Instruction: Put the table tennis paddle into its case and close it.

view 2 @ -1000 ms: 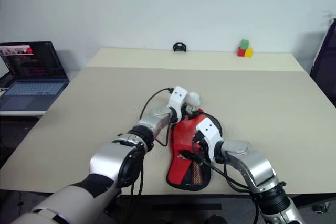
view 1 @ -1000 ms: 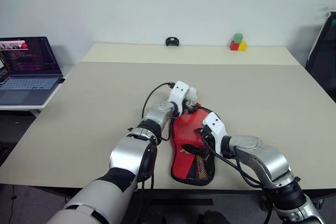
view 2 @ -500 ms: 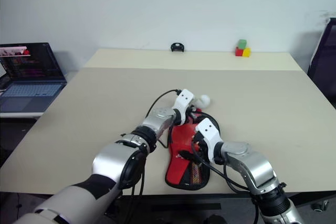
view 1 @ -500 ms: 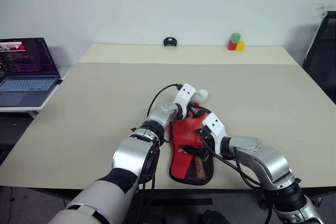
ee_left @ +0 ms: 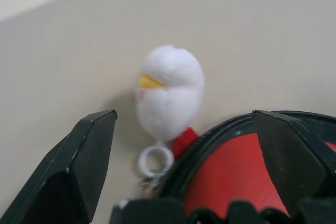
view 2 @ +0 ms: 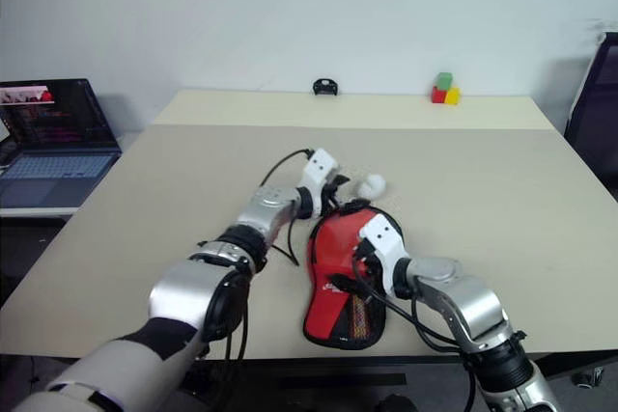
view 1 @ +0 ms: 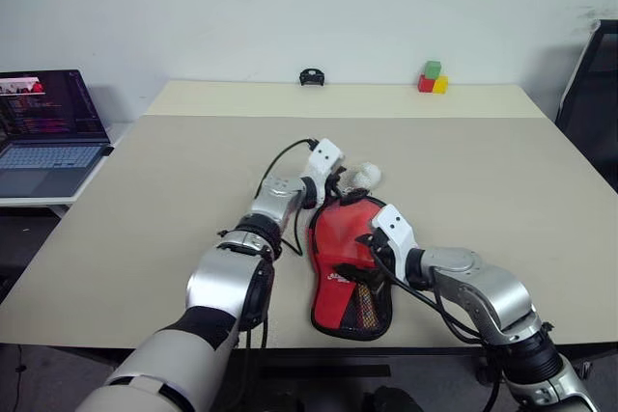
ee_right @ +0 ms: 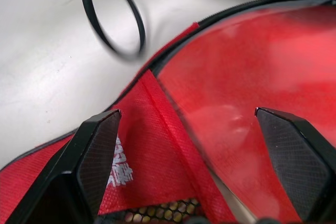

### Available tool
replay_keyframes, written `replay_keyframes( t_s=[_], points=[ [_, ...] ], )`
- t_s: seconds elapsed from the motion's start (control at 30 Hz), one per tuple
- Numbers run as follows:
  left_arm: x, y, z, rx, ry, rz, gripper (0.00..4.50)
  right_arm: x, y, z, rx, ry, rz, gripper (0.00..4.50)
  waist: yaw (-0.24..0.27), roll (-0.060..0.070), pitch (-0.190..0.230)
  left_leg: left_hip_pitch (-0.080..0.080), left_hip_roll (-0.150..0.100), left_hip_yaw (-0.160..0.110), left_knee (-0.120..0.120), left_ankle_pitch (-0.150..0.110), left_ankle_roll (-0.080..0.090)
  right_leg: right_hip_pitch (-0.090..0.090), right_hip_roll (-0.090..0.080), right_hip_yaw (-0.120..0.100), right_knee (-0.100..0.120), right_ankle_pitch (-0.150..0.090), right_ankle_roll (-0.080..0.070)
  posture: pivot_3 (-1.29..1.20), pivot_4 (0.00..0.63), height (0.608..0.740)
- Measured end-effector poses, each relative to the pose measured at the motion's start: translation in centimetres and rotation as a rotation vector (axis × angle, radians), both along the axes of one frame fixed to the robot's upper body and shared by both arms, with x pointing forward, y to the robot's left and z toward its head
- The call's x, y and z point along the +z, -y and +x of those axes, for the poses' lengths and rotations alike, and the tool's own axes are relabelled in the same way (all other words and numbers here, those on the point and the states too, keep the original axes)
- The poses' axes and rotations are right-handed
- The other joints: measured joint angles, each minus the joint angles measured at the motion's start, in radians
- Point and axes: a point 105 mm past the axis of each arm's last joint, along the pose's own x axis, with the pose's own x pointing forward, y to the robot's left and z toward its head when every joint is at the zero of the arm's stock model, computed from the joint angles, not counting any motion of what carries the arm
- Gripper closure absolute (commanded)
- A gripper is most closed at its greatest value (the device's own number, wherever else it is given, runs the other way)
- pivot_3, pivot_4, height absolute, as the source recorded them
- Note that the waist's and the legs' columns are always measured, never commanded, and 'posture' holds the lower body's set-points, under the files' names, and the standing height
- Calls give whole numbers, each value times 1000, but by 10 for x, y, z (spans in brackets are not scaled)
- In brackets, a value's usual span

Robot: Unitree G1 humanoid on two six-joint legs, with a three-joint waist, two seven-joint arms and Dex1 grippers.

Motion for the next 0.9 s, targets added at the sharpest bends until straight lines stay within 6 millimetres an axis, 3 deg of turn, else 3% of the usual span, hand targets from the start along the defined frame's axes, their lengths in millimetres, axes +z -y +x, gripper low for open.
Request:
replay_keyframes(
  t_s=[0.1, 0.23, 0.4, 0.53, 0.67, 0.9],
  points=[
    [-2, -13, -5, -40, 8, -13, 0, 3, 2, 1, 11, 3, 1, 15, 2, 0, 0, 0, 0, 0, 0, 0, 0, 0, 0, 0, 0, 0, 0, 0, 150, 740],
    [-21, -32, -22, -103, -46, -29, 0, 13, 10, 1, 21, 4, 29, 15, 1, 0, 0, 0, 0, 0, 0, 0, 0, 0, 0, 1, 0, 0, 0, 0, 150, 740],
    [-35, -54, -57, -185, -135, -69, 0, 40, 13, -9, 55, 9, 128, 15, -1, 0, 0, 0, 2, -1, 0, 0, 0, 0, -1, 5, 0, 0, 0, 0, 150, 740],
    [-36, -71, -77, -167, -173, -51, 0, 49, 26, -8, 7, 4, 152, 15, 3, 0, 0, 1, 2, -1, 1, 0, 0, 1, -1, 4, 0, 0, -1, 0, 150, 740],
    [-25, -70, -88, -178, -171, -71, 0, 48, 34, -1, -64, -2, 144, 15, 6, 0, 0, 1, 2, -2, 2, 0, 0, 2, -2, 4, 0, 1, -1, 0, 150, 740],
    [-9, -73, -98, -178, -161, -86, 0, 21, 68, 33, -297, -55, 74, 15, 3, 1, 0, 2, 2, -1, 1, 0, 0, 2, -1, 5, 1, 1, -1, 0, 150, 740]
  ],
)
